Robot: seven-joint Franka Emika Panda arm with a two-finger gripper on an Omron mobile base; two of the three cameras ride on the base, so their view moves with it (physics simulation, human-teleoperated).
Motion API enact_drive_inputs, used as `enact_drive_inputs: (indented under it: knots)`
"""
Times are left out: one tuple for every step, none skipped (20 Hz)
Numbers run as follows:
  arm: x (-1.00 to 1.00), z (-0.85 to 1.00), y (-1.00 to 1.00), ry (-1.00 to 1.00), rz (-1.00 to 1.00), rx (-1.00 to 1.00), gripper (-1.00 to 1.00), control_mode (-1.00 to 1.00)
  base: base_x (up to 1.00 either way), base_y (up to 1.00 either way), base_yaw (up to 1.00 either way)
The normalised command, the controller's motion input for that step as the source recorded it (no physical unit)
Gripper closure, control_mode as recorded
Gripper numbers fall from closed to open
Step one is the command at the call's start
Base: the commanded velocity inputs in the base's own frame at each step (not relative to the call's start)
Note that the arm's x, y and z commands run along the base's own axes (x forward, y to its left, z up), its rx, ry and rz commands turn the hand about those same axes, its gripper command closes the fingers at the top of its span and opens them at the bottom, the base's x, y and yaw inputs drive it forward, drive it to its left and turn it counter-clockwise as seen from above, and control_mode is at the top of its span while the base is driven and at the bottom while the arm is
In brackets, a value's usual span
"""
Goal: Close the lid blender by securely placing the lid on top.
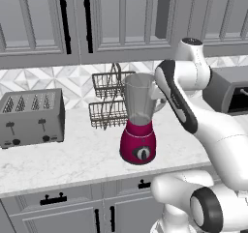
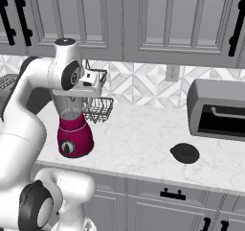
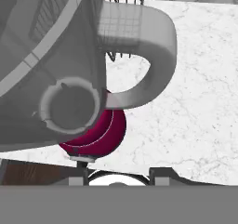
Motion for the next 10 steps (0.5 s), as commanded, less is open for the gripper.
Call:
enact_drive_inputs:
  knots:
    - [-0.06, 0.00, 0.00, 0.00, 0.00, 0.00, -1.00, -1.00, 0.00, 0.00, 0.00]
    - [-0.39, 0.00, -0.02, -0.10, 0.00, 0.00, -1.00, -1.00, 0.00, 0.00, 0.00]
    - [-0.84, 0.00, -0.20, -0.31, 0.00, 0.07, -1.00, -1.00, 0.00, 0.00, 0.00]
    - [-1.00, 0.00, -0.52, -0.37, -0.06, 0.17, -1.00, -1.00, 0.00, 0.00, 0.00]
    - [-0.91, 0.00, -0.59, -0.36, -0.17, 0.20, -1.00, -1.00, 0.00, 0.00, 0.00]
    - [-0.76, 0.00, -0.91, -0.28, -0.26, 0.29, -1.00, -1.00, 0.00, 0.00, 0.00]
    - [-0.59, 0.00, -1.00, -0.17, -0.28, 0.27, -1.00, -1.00, 0.00, 0.00, 0.00]
    - [-0.56, 0.00, -1.00, -0.10, -0.29, 0.26, -1.00, -1.00, 0.00, 0.00, 0.00]
    - [-0.48, 0.00, -1.00, 0.00, -0.34, 0.23, -1.00, -1.00, 0.00, 0.00, 0.00]
    - [-0.29, 0.00, -1.00, 0.00, -0.39, 0.19, -1.00, -1.00, 0.00, 0.00, 0.00]
